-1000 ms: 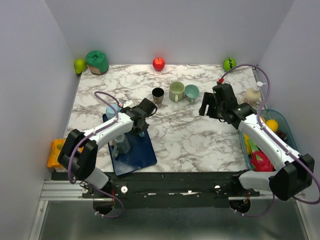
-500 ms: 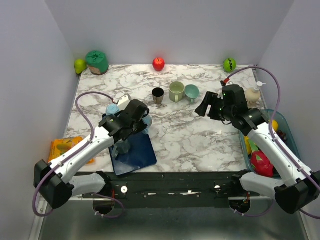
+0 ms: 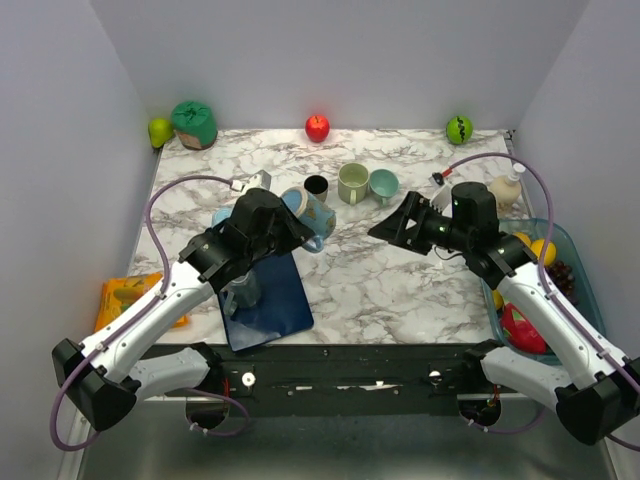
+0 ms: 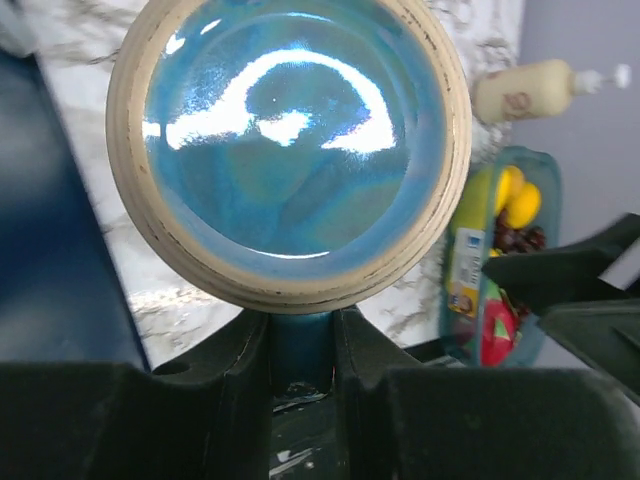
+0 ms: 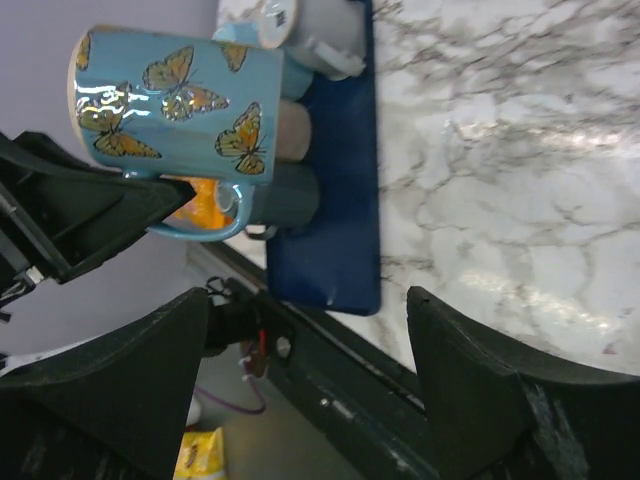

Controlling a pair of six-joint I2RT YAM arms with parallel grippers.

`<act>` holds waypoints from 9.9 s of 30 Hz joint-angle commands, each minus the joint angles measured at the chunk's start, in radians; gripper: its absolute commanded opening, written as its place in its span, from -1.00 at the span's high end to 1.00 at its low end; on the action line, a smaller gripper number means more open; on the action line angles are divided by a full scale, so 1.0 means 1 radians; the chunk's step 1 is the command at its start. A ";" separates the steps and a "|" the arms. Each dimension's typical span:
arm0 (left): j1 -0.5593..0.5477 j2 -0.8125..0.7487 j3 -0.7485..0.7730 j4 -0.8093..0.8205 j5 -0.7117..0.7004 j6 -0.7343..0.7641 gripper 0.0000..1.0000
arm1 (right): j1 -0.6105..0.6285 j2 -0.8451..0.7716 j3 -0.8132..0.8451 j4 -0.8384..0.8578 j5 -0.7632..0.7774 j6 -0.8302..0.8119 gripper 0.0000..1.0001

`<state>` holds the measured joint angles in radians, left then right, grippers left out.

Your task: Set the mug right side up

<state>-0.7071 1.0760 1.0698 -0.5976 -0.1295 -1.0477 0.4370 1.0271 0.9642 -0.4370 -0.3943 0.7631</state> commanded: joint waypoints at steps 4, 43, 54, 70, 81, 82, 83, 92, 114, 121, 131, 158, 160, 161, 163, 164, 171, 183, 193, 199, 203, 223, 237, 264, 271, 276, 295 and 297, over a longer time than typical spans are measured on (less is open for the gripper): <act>-0.002 -0.025 0.127 0.375 0.209 0.012 1.00 | 0.000 -0.033 -0.033 0.242 -0.231 0.208 -0.76; -0.045 0.012 0.122 0.809 0.373 -0.110 1.00 | 0.101 -0.015 -0.137 0.885 -0.015 0.614 -0.31; -0.043 0.015 0.105 0.818 0.390 -0.117 1.00 | 0.101 0.041 -0.076 0.963 -0.069 0.634 0.60; -0.043 0.009 0.113 0.699 0.354 -0.023 -0.40 | 0.101 -0.056 -0.033 0.741 0.064 0.450 0.99; -0.040 -0.010 0.171 0.244 0.142 0.202 -0.98 | 0.098 -0.084 0.162 0.204 0.475 0.084 0.99; -0.038 -0.005 0.180 0.207 0.095 0.218 -0.98 | 0.098 -0.079 0.175 0.178 0.510 0.053 0.99; -0.038 -0.002 0.192 0.173 0.076 0.225 -0.98 | 0.097 -0.072 0.207 0.120 0.547 0.020 0.99; -0.026 0.019 0.222 -0.091 -0.094 0.273 -0.98 | 0.062 0.094 0.235 0.021 0.943 -0.234 0.99; 0.076 -0.066 0.113 -0.395 -0.300 0.227 -0.98 | -0.161 0.640 0.255 0.241 0.881 -0.381 0.99; 0.124 -0.116 0.087 -0.461 -0.317 0.209 -0.98 | -0.162 0.758 0.298 0.273 0.815 -0.415 0.99; 0.141 -0.128 0.065 -0.628 -0.381 0.120 -0.98 | -0.161 0.745 0.317 0.172 0.813 -0.381 -0.05; 0.175 -0.104 -0.307 -0.260 -0.122 0.274 -0.98 | -0.161 0.150 0.258 -0.094 0.526 -0.197 -0.62; 0.184 -0.076 -0.300 -0.255 -0.143 0.293 -0.97 | -0.161 0.125 0.245 -0.097 0.514 -0.186 -0.62; 0.187 -0.067 -0.298 -0.257 -0.144 0.302 -0.98 | -0.162 0.105 0.242 -0.100 0.511 -0.183 -0.62; 0.195 -0.036 -0.298 -0.255 -0.134 0.307 -0.98 | -0.161 0.090 0.229 -0.103 0.497 -0.174 -0.62; 0.196 -0.025 -0.298 -0.255 -0.136 0.308 -0.98 | -0.162 0.081 0.220 -0.108 0.492 -0.170 -0.61; 0.201 0.006 -0.312 -0.214 -0.069 0.314 -0.98 | -0.161 0.028 0.196 -0.121 0.459 -0.150 -0.62; 0.190 -0.097 -0.404 -0.134 0.060 0.227 -0.71 | -0.161 -0.016 0.130 -0.172 0.347 -0.117 -0.61; 0.184 -0.087 -0.423 -0.116 -0.008 0.233 -0.18 | -0.161 -0.012 0.088 -0.167 0.325 -0.125 -0.59; 0.181 -0.057 -0.416 -0.113 -0.056 0.222 -0.04 | -0.161 -0.013 0.068 -0.160 0.302 -0.128 -0.54; 0.176 -0.045 -0.426 -0.105 -0.099 0.206 0.14 | -0.162 -0.012 0.064 -0.158 0.293 -0.136 -0.53; 0.123 -0.077 -0.271 -0.221 -0.085 0.170 1.00 | -0.159 -0.076 0.004 -0.161 0.101 -0.163 -0.50; 0.083 -0.123 -0.182 -0.205 0.015 0.182 1.00 | 0.172 -0.105 -0.179 0.092 -0.008 0.047 -0.50; 0.084 -0.257 -0.212 -0.347 -0.108 0.278 0.52 | 0.666 0.343 0.067 0.167 0.408 -0.293 -0.54; 0.084 -0.292 -0.145 -0.444 -0.163 0.282 0.17 | 0.675 0.464 0.182 0.169 0.242 -0.603 -0.56; 0.086 -0.324 -0.097 -0.505 -0.206 0.273 -0.05 | 0.680 0.557 0.260 0.156 0.177 -0.754 -0.56; 0.086 -0.398 0.104 -0.630 -0.203 0.249 -0.43 | 0.704 0.883 0.580 -0.051 0.031 -0.987 -0.54; 0.086 -0.396 0.108 -0.628 -0.202 0.250 -0.44 | 0.710 0.896 0.593 -0.058 0.037 -0.996 -0.53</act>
<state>-0.6178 0.6811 1.1469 -1.2106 -0.3092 -0.7929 1.1290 1.8820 1.5082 -0.4309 -0.3328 -0.1860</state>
